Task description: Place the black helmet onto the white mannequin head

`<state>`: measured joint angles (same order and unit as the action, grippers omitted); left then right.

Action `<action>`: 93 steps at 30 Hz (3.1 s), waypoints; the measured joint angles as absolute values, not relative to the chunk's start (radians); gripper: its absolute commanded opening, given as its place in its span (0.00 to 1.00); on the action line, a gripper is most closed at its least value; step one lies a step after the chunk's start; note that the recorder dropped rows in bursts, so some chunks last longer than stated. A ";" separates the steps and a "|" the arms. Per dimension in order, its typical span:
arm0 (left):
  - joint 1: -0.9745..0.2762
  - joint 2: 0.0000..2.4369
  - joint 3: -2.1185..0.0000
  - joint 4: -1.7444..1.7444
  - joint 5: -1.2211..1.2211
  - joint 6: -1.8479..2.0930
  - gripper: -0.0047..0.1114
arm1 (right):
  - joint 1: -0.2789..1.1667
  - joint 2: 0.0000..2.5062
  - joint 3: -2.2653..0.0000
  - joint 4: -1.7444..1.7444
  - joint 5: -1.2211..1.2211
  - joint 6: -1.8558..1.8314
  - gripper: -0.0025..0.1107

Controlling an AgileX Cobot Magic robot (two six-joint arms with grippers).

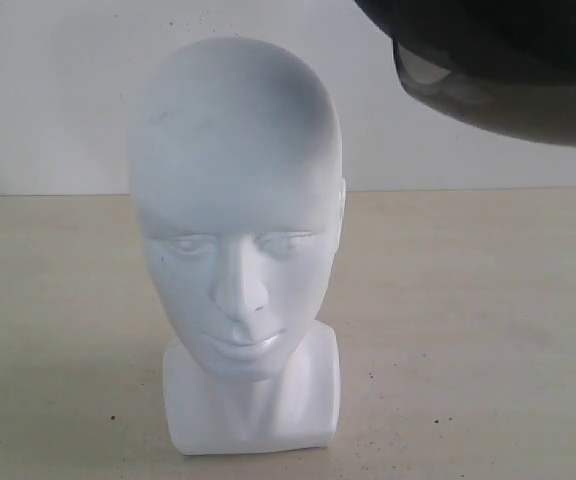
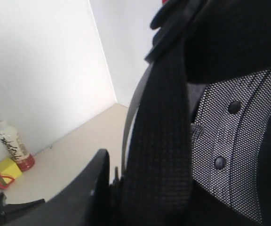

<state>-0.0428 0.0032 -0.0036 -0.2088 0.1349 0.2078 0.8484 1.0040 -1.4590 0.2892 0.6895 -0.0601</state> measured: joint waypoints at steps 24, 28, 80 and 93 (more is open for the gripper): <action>-0.043 0.003 -0.004 -0.211 0.094 0.065 0.08 | 0.848 1.087 -1.515 1.015 0.667 -0.574 0.02; -0.043 0.003 -0.004 -0.211 0.077 0.021 0.08 | 0.848 1.112 -1.517 1.111 0.665 -0.656 0.02; -0.043 0.003 -0.004 -0.221 -0.026 -0.069 0.08 | 0.848 1.085 -1.563 0.641 0.274 -1.265 0.02; -0.043 0.003 -0.004 -0.221 -0.026 -0.069 0.08 | 0.848 1.085 -1.563 -0.078 0.113 0.056 0.02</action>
<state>-0.0428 0.0032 -0.0036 -0.2214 -0.0258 -0.0692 0.8484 1.0846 -1.5632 -0.0782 0.1127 0.0563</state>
